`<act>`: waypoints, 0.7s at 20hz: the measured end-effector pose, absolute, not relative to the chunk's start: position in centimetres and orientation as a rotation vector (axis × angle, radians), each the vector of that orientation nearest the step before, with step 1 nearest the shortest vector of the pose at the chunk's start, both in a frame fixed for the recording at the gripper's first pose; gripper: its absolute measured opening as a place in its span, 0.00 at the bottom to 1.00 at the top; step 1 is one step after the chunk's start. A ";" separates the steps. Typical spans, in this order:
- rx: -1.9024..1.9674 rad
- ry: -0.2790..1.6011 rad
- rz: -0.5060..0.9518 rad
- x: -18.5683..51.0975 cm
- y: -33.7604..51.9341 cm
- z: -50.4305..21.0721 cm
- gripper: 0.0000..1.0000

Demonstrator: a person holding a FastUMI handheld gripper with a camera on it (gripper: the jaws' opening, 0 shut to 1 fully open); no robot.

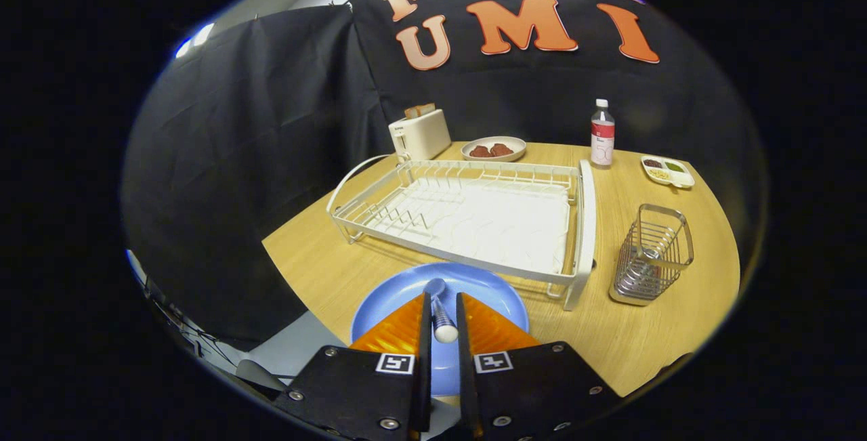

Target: Take the plate from the dish rack, then take the spoon from the basket and place it into the plate.

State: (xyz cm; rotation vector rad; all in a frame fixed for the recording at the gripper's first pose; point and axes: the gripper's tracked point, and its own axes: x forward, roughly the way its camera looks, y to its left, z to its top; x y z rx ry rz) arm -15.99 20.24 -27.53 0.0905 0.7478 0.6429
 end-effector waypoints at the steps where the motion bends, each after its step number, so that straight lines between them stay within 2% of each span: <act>1: 0.096 0.760 0.632 -16.3 19.9 -27.7 0.18; 10: 0.098 0.772 0.544 -14.6 17.4 -27.5 0.23; 13: 0.112 0.723 0.519 -13.0 16.6 -24.5 0.23; 14: 0.118 0.683 0.507 -12.1 16.2 -22.9 0.27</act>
